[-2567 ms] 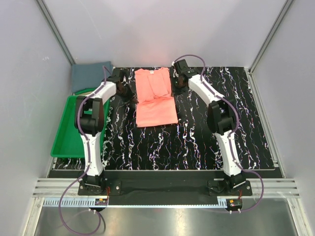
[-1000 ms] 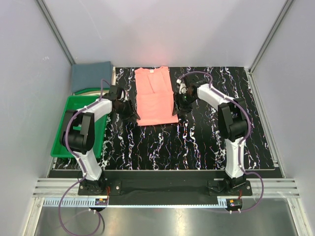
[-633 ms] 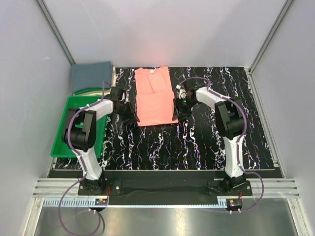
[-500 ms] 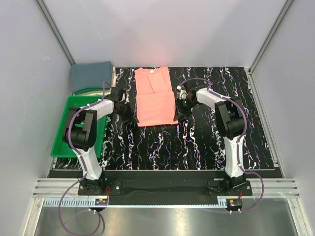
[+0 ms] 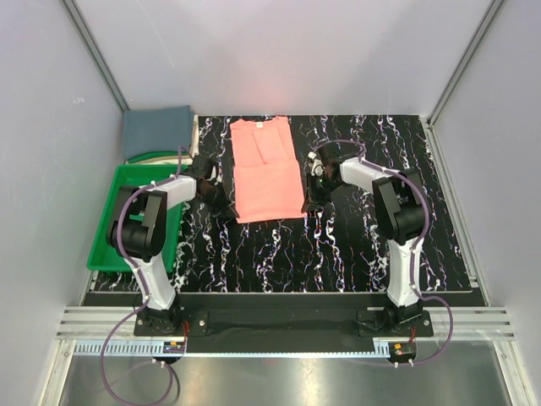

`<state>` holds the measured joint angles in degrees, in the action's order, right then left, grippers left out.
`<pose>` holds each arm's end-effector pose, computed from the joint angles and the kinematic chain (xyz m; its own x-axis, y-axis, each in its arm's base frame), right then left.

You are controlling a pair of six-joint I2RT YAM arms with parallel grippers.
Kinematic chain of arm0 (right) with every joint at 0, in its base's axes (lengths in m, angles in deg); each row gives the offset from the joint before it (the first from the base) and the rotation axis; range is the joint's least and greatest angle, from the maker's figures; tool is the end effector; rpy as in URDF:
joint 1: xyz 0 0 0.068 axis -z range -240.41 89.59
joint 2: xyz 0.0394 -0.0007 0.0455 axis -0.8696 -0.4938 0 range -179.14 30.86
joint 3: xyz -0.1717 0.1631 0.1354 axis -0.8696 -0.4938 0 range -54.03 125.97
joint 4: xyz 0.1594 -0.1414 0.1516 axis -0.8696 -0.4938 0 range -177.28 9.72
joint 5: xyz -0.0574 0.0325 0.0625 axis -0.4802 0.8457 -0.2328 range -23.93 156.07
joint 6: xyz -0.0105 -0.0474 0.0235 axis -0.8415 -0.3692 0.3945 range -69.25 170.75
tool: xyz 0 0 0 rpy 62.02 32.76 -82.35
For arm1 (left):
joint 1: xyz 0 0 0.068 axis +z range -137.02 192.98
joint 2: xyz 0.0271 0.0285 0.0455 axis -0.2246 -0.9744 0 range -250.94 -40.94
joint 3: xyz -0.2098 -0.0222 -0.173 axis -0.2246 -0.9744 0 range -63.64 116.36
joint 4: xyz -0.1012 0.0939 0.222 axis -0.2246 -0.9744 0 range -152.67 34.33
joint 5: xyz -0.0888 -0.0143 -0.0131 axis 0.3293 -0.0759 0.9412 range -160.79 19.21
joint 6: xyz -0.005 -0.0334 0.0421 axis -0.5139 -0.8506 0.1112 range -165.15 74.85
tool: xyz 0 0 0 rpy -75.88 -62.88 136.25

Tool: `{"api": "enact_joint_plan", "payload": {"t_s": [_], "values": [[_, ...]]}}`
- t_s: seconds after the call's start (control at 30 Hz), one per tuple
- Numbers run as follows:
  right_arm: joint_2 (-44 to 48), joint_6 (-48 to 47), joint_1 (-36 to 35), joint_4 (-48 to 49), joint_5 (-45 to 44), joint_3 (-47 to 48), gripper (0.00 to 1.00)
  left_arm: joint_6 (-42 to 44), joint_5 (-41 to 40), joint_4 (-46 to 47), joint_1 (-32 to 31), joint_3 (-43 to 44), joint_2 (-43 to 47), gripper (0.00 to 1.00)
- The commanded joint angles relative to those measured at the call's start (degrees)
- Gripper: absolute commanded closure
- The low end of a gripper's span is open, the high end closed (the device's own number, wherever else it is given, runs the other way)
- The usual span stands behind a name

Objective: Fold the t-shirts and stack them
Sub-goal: Fold the tshirt

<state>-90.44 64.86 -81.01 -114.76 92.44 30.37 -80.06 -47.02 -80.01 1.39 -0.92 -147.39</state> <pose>0.3904 0.1637 0.1396 -0.9694 -0.1311 -0.2073 -0.2184 0.8462 0.4861 0.3430 -0.0850 0.1418 -0.9348 -0.3431 -0.0923 -0.2484 0.8170 -0.5204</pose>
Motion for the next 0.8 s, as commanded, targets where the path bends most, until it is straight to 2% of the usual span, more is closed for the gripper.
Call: {"api": "enact_joint_plan", "payload": {"t_s": [0.0,0.23,0.37,0.47,0.53,0.57,0.6,0.77], "values": [[4.66,3.55,-0.05,0.99,-4.04,-3.71,1.00,0.20,-2.94,-2.38,-0.27,-1.98,2.56,1.00],[13.18,10.67,-0.58,6.79,-4.66,-18.28,1.00,2.75,-4.96,-5.54,-1.41,-3.91,7.22,1.00],[18.45,13.04,-0.76,7.94,-4.22,-23.13,1.00,3.01,-3.65,-6.07,-2.99,-7.42,10.90,1.00],[20.66,14.28,-0.76,7.94,-4.66,-25.33,0.98,3.10,-3.82,-6.16,-3.61,-9.54,13.10,0.95],[21.53,14.80,-0.76,7.94,-4.13,-26.39,0.94,3.01,-3.82,-6.25,-3.61,-10.25,13.81,0.92],[22.24,15.33,-0.76,8.02,-4.31,-26.74,0.93,3.10,-4.17,-6.51,-3.70,-10.68,14.51,0.82],[22.68,15.68,-0.76,7.94,-4.66,-27.01,0.86,3.10,-4.08,-6.51,-3.61,-10.86,14.78,0.78],[25.66,18.93,-0.76,7.94,-5.89,-28.94,0.66,2.57,-3.20,-6.78,-3.61,-11.48,17.33,0.63]]}}
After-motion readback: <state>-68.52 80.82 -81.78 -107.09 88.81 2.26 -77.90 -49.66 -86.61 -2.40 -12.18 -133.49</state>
